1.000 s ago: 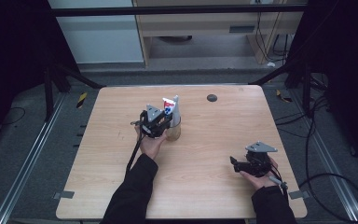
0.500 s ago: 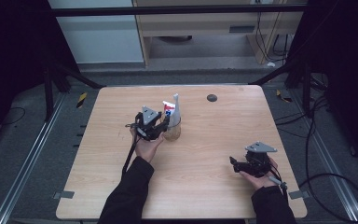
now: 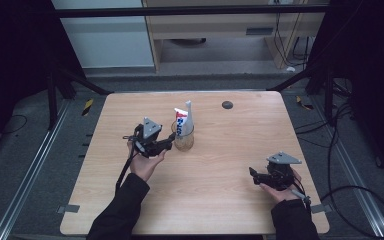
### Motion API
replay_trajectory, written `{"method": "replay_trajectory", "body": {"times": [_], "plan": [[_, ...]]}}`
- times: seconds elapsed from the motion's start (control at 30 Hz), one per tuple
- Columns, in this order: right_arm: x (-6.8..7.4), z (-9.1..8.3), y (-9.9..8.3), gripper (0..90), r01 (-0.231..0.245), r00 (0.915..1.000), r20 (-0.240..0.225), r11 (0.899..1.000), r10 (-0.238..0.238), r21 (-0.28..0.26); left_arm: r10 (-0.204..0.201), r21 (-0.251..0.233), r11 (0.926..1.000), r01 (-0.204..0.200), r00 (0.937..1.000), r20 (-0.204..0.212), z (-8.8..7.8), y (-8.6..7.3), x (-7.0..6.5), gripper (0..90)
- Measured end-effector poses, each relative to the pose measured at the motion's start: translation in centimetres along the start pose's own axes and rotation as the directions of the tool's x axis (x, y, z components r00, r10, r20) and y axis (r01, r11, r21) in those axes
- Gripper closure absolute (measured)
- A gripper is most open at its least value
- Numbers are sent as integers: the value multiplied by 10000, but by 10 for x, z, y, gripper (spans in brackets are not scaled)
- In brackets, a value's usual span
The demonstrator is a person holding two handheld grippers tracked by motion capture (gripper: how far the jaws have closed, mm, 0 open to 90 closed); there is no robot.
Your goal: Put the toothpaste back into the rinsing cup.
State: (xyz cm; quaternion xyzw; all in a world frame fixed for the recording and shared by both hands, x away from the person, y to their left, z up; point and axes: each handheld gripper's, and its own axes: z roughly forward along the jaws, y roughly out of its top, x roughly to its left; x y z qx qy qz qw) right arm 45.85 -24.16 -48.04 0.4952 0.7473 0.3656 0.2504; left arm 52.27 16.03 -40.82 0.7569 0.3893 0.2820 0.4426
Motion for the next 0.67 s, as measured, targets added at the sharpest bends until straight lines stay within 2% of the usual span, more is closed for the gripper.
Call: {"method": "replay_trajectory", "body": {"times": [0.13, 0.37, 0.67], "plan": [[0, 0, 0, 183, -32, 10000, 5, 10000, 32, 45, -61, 317, 9995, 54, 9997, 237, -17, -16, 7, 366], [-1, 0, -2, 180, -63, 10000, 77, 10000, 62, 69, -29, 867, 9962, 32, 10000, -32, -42, -49, 18, 330], [-2, 1, -3, 178, -148, 9997, 177, 9998, 145, 157, -565, 1394, 9882, 629, 9972, -489, -63, -90, 40, 302]]}}
